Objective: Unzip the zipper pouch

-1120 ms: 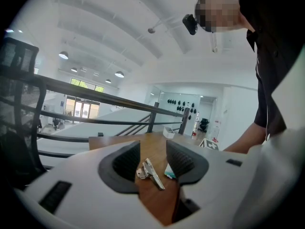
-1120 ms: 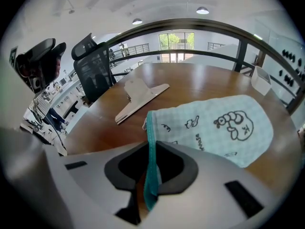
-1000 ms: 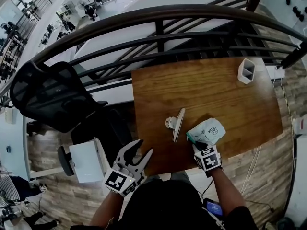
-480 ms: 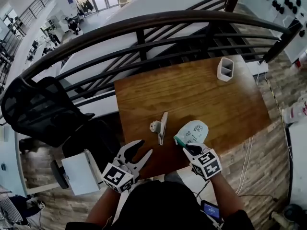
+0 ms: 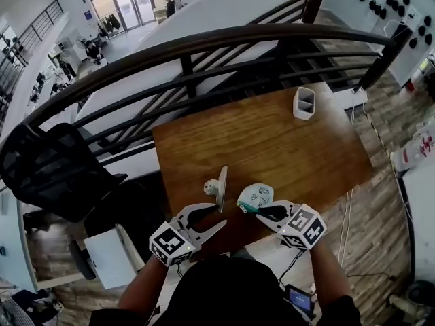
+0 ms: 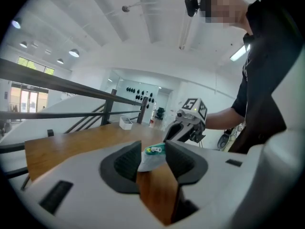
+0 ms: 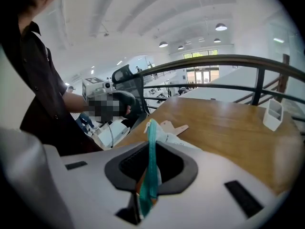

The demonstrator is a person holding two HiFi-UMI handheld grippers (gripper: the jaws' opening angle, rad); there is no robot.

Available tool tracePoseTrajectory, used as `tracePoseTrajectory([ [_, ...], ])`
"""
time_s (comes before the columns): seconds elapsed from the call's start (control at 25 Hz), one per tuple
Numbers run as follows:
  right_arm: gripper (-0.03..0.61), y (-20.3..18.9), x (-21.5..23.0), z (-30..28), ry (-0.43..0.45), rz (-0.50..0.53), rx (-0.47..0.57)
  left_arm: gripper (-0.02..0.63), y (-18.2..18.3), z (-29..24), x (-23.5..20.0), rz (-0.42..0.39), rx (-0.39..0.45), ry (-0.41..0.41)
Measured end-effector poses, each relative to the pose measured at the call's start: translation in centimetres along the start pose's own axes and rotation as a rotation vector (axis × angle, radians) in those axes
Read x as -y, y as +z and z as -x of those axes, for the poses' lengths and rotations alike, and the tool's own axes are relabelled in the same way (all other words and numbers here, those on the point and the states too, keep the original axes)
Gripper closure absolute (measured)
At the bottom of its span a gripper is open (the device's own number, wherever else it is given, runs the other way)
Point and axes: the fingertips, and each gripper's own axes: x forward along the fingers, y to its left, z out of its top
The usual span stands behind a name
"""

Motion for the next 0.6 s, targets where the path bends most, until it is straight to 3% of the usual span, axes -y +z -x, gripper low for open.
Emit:
tracePoseTrajectory([
  [0.28, 0.543, 1.1, -2.2, 0.4, 0.079, 0.089, -0.001, 0.451, -1.3, -1.0, 0.4, -0.059, -0.073, -0.055],
  [0.6, 0.543, 3.1, -4.2, 1.4, 0.168, 0.161, 0.045, 0.465, -2.1, -1.7, 1.1, -0.234, -0.169, -0.162],
])
